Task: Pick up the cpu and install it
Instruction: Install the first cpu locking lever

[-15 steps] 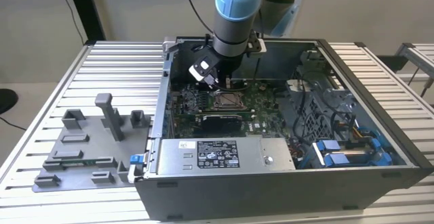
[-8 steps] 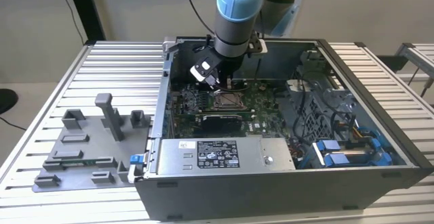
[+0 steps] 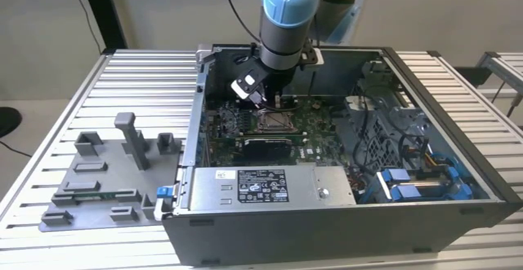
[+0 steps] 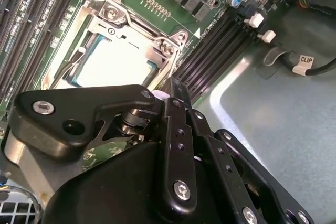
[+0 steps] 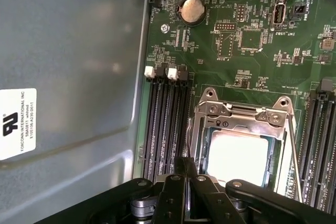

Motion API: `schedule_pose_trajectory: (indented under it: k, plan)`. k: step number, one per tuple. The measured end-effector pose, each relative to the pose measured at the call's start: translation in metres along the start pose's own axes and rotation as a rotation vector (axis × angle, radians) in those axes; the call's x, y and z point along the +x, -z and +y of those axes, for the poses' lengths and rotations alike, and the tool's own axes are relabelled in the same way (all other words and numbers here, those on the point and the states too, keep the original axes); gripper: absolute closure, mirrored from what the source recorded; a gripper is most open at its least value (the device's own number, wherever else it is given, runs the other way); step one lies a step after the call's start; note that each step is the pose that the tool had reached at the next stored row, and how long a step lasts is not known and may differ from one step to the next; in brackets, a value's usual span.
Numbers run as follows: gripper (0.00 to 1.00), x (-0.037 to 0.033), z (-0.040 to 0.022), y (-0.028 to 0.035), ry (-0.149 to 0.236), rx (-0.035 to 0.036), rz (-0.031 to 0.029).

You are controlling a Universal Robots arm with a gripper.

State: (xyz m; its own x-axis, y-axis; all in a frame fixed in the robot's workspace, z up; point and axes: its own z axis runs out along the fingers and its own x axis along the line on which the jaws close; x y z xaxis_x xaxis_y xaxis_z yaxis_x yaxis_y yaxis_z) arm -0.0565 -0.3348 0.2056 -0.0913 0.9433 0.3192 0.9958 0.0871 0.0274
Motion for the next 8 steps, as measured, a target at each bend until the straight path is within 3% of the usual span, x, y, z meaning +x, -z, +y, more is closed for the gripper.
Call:
schedule_pose_trajectory:
  k: [8]
  plan:
    - [1.00,-0.0009,0.0033,-0.0019,0.000,0.0000,-0.0001]
